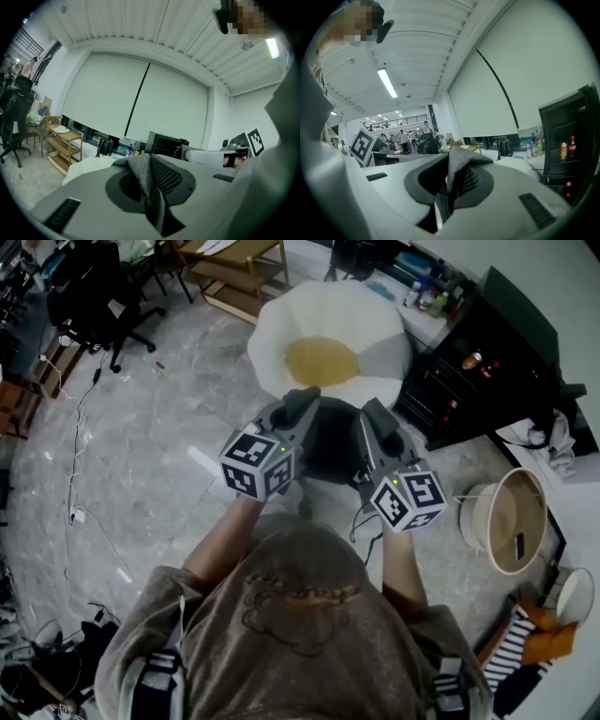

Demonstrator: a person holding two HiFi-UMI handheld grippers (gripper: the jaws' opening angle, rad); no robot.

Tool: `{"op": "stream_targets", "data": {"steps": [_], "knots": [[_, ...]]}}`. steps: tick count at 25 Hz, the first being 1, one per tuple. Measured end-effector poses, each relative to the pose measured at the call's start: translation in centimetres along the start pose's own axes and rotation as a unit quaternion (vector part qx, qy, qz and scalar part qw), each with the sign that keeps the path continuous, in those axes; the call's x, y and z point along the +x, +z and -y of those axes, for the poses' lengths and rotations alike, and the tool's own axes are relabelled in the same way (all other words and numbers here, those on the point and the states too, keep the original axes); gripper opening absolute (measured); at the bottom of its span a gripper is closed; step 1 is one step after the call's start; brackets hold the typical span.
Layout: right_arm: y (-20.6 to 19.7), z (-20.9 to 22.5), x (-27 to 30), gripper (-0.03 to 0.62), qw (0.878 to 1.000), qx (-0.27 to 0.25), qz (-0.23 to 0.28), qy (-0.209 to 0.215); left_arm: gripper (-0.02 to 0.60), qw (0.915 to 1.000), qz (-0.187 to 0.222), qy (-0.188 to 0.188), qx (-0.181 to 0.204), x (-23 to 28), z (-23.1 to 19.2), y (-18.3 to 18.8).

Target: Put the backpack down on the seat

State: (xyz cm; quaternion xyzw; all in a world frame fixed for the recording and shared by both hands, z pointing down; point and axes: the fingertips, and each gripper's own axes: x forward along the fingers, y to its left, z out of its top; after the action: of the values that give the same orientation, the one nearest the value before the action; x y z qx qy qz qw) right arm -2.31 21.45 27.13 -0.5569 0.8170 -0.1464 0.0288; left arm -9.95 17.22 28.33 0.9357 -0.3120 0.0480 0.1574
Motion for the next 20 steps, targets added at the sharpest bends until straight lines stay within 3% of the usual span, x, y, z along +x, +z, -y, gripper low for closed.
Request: {"op": "stream_targets", "data": {"steps": [20], "knots": [[2.5,10.2,10.4,0.034,1.0,0.009,-0.006,-0.021,0.035,0.9997,-0.011,-0.023,-0.003,13.4,-7.3,2.9]]}}
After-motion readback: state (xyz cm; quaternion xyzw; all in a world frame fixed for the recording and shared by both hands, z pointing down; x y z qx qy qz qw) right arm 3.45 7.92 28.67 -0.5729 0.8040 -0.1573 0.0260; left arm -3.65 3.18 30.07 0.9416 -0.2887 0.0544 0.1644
